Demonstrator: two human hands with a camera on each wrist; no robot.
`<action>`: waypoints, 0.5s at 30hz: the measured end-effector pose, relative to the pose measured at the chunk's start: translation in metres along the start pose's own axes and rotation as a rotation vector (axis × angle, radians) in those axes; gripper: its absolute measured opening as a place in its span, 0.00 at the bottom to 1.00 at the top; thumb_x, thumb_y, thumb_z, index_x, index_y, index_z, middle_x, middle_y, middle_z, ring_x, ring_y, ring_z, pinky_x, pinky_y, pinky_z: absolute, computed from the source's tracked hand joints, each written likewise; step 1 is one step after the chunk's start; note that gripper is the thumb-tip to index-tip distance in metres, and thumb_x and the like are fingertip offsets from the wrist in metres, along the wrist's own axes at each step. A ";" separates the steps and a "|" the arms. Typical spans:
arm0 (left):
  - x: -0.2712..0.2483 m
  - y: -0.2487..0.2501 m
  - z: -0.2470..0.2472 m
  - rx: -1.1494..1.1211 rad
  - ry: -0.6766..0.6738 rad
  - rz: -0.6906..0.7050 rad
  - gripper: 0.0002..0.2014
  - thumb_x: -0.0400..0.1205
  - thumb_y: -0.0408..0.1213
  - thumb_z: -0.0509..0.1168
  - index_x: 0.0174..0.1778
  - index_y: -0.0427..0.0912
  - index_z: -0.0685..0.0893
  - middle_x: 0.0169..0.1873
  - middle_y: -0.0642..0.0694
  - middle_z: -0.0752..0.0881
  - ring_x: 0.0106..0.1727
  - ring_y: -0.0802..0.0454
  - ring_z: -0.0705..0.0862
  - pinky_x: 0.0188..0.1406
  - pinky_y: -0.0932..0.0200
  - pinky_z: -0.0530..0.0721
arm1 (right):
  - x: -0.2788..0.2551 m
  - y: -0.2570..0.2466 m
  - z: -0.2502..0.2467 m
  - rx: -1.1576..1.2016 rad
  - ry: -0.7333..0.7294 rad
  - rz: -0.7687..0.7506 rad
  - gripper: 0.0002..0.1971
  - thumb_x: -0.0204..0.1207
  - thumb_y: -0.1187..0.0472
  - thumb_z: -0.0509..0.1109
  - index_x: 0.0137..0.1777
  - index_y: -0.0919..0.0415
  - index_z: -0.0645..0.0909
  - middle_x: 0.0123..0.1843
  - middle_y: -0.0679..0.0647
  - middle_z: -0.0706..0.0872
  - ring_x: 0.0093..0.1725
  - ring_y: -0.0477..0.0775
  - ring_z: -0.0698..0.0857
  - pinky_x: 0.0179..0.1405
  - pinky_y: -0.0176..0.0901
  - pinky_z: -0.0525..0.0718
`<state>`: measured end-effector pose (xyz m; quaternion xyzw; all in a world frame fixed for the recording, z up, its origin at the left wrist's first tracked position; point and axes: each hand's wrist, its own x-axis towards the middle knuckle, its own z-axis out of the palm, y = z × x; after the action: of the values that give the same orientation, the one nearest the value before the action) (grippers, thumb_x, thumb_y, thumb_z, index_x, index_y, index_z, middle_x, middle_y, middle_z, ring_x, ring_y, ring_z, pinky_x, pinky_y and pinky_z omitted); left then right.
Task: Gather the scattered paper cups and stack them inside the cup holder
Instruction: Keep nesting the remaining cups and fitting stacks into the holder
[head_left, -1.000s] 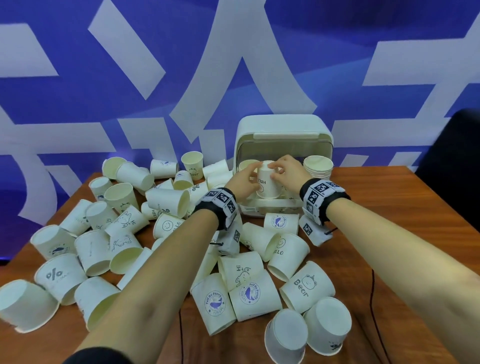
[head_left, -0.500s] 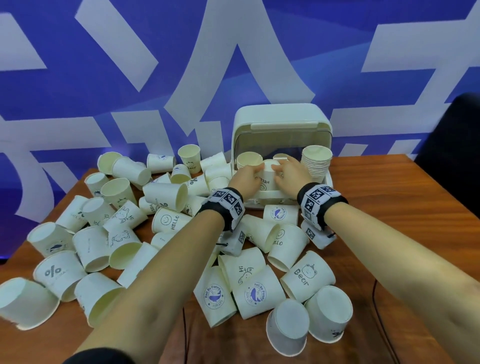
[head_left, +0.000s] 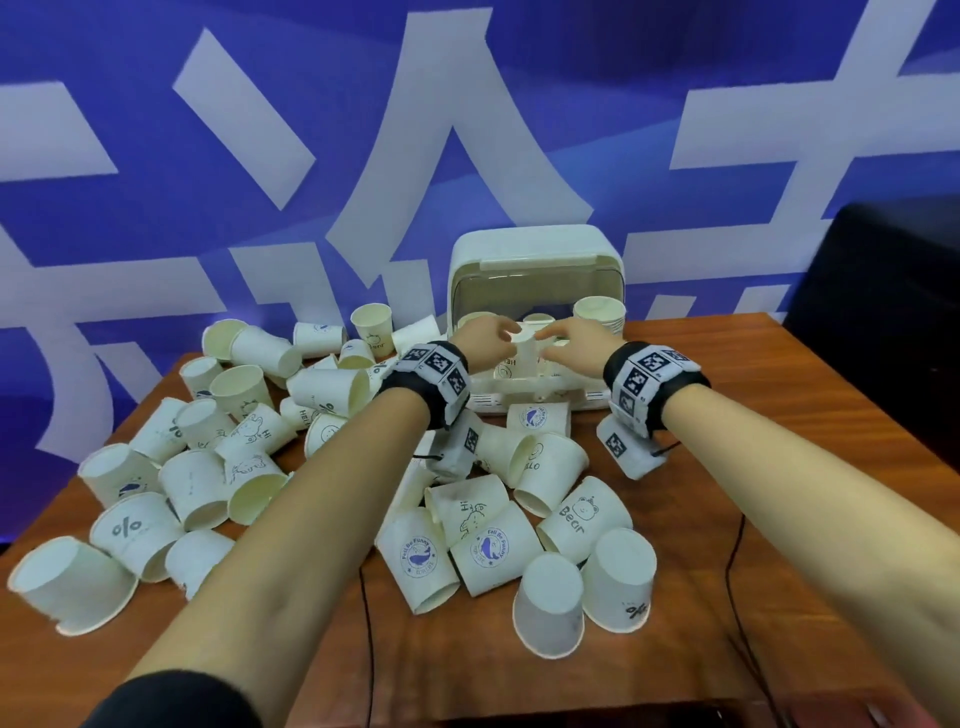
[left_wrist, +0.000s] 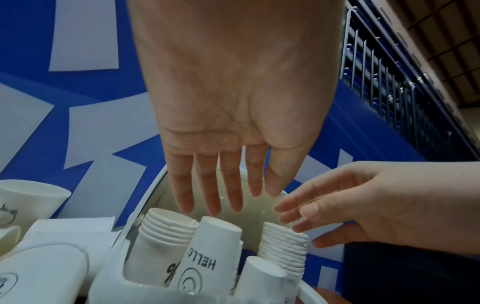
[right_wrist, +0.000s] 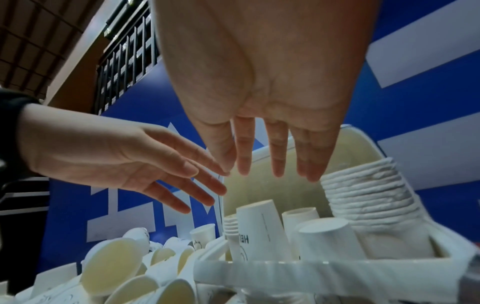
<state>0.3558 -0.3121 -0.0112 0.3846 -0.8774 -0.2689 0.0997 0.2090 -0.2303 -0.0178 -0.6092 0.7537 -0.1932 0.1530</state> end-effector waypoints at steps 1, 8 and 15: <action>-0.005 0.004 -0.003 0.005 0.003 0.011 0.20 0.82 0.32 0.63 0.71 0.39 0.78 0.66 0.40 0.83 0.66 0.46 0.81 0.63 0.56 0.78 | -0.006 0.001 -0.005 0.008 0.016 -0.004 0.17 0.80 0.60 0.65 0.68 0.56 0.80 0.72 0.56 0.79 0.69 0.56 0.77 0.67 0.43 0.72; -0.049 0.045 -0.010 -0.067 0.032 0.107 0.19 0.82 0.33 0.63 0.70 0.40 0.79 0.66 0.42 0.83 0.64 0.48 0.82 0.64 0.58 0.79 | -0.055 -0.004 -0.028 0.138 0.125 0.006 0.16 0.80 0.58 0.65 0.66 0.57 0.82 0.53 0.51 0.82 0.61 0.54 0.81 0.53 0.39 0.74; -0.111 0.059 0.029 -0.123 0.002 0.166 0.20 0.82 0.36 0.65 0.71 0.39 0.79 0.63 0.43 0.84 0.59 0.53 0.83 0.56 0.63 0.79 | -0.128 0.004 -0.004 0.308 0.072 0.031 0.17 0.81 0.55 0.66 0.69 0.55 0.80 0.62 0.54 0.83 0.58 0.50 0.81 0.46 0.35 0.77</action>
<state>0.3839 -0.1870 0.0003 0.3042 -0.8879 -0.3126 0.1461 0.2307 -0.1040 -0.0164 -0.5595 0.7294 -0.3262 0.2204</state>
